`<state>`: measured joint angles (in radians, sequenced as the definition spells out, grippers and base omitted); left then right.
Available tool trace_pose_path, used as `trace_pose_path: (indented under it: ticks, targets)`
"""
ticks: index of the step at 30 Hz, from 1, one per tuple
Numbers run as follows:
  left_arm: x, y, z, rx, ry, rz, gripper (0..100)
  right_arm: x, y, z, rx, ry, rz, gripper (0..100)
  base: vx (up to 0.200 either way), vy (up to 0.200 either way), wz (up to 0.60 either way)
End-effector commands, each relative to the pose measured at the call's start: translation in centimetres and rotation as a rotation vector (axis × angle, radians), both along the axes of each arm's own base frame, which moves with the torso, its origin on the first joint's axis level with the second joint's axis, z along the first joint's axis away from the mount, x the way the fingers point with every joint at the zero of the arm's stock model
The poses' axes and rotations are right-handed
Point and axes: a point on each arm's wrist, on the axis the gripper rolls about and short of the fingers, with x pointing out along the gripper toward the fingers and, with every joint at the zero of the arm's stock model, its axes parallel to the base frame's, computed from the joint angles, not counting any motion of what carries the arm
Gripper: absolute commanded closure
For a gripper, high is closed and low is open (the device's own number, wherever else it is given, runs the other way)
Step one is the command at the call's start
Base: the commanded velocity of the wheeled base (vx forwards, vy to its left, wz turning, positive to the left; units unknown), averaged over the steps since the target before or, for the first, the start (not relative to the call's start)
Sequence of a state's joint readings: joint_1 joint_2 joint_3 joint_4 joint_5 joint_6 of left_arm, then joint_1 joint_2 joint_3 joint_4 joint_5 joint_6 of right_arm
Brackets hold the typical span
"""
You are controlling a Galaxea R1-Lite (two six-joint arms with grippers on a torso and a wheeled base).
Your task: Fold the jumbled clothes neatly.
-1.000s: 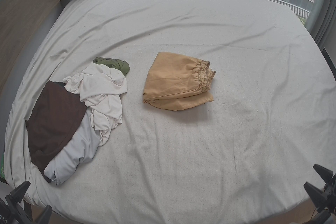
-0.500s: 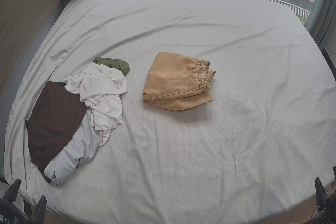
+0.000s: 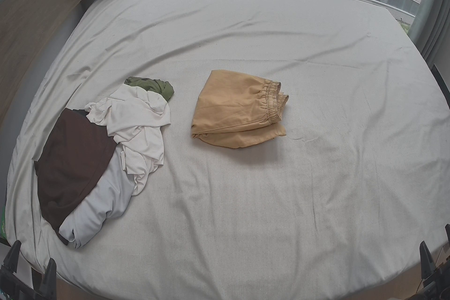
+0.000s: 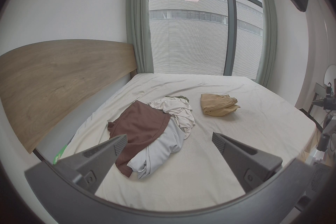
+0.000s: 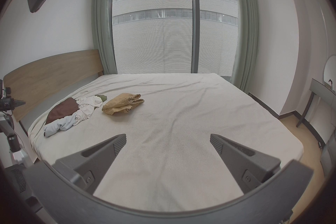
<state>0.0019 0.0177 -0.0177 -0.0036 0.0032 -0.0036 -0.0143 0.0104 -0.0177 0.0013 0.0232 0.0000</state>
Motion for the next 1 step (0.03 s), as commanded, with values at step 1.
trace_pose_path:
  ticks: [1]
  targets:
    - [0.0,0.0,-0.52,0.001,-0.001,0.001,0,0.16,0.0,-0.48,0.0,0.021,0.0,0,0.0,0.0,0.0]
